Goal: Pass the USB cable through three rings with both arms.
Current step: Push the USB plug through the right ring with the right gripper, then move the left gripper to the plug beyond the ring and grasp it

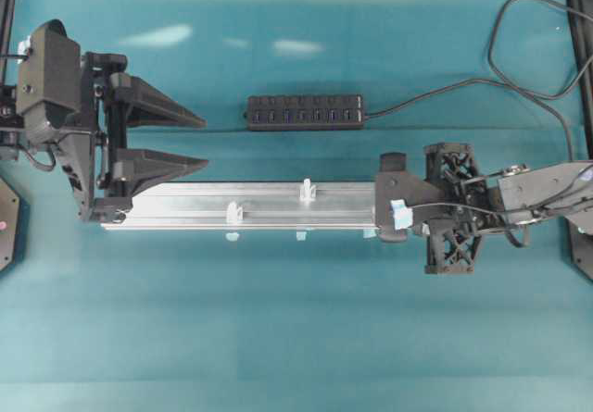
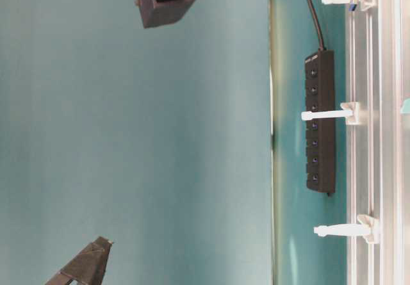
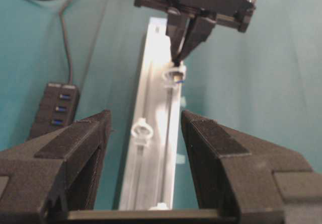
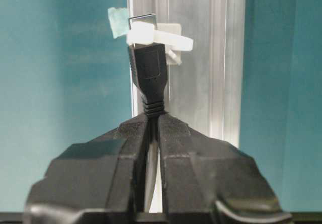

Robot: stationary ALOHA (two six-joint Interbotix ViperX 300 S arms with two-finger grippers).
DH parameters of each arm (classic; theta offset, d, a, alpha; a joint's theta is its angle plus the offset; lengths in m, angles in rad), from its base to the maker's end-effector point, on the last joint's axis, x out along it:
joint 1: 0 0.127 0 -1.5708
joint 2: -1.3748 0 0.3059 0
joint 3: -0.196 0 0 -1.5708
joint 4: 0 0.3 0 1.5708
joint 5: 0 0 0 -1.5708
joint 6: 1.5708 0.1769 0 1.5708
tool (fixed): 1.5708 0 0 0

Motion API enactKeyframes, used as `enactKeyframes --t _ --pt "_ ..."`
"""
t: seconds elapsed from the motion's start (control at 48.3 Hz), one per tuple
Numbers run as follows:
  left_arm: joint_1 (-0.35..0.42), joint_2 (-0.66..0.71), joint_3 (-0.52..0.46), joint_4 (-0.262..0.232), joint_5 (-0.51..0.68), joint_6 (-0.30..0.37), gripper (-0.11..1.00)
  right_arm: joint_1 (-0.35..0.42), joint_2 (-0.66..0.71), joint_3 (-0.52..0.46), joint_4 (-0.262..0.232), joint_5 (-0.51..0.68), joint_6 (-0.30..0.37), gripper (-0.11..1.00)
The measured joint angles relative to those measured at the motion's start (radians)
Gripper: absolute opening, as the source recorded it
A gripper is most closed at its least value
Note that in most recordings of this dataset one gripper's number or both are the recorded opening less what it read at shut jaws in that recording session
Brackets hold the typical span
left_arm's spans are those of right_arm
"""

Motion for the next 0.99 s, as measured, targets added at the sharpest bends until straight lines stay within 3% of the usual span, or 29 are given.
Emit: enactKeyframes --t 0.621,0.993 --pt "0.002 0.011 -0.003 0.000 0.000 0.000 0.60 -0.015 0.021 -0.029 -0.002 -0.034 0.003 -0.09" --pt "0.002 0.201 -0.092 0.000 0.000 0.002 0.61 -0.015 0.021 -0.029 -0.002 -0.055 0.003 -0.09"
